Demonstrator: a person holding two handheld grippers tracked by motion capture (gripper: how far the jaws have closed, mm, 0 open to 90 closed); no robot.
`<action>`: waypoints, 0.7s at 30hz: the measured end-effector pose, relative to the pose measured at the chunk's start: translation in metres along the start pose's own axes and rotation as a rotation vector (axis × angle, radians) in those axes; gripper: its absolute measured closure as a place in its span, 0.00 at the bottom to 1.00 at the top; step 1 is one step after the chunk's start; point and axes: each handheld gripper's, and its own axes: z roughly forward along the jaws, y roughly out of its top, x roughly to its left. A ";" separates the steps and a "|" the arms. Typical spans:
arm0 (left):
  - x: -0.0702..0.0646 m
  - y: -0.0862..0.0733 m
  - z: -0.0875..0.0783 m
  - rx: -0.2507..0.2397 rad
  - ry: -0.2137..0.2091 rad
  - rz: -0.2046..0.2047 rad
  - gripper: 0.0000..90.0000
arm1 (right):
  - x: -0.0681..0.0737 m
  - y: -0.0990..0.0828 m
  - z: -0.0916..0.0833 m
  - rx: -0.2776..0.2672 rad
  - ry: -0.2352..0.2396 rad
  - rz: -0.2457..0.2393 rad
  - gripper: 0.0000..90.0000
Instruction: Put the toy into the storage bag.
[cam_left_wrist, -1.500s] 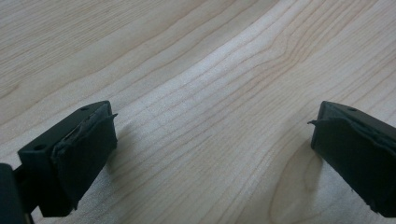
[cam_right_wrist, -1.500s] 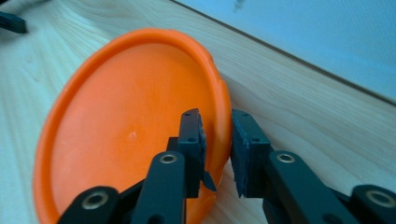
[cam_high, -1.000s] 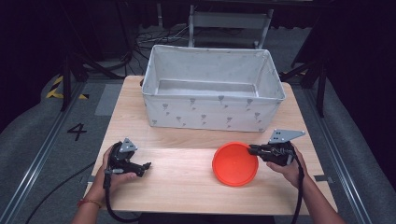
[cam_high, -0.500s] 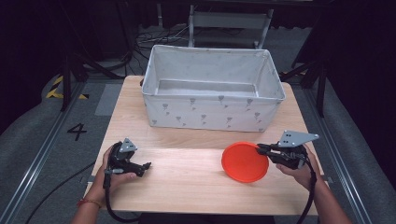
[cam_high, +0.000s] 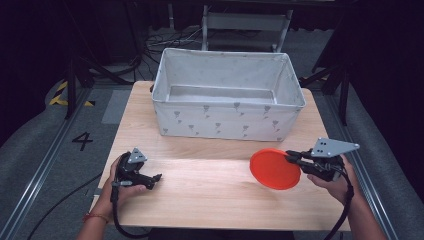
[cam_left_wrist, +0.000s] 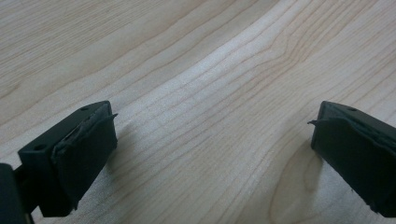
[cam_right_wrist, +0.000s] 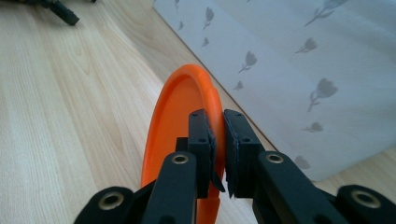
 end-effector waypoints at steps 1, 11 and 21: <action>0.000 0.000 0.000 0.000 0.001 0.000 0.01 | -0.002 0.001 -0.003 -0.001 -0.002 -0.001 0.92; 0.000 0.000 0.000 0.003 0.000 -0.001 0.01 | -0.018 0.020 -0.035 -0.002 -0.057 -0.007 0.92; 0.000 0.000 0.000 0.002 0.001 0.001 0.00 | -0.041 0.046 -0.076 -0.022 -0.122 -0.012 0.92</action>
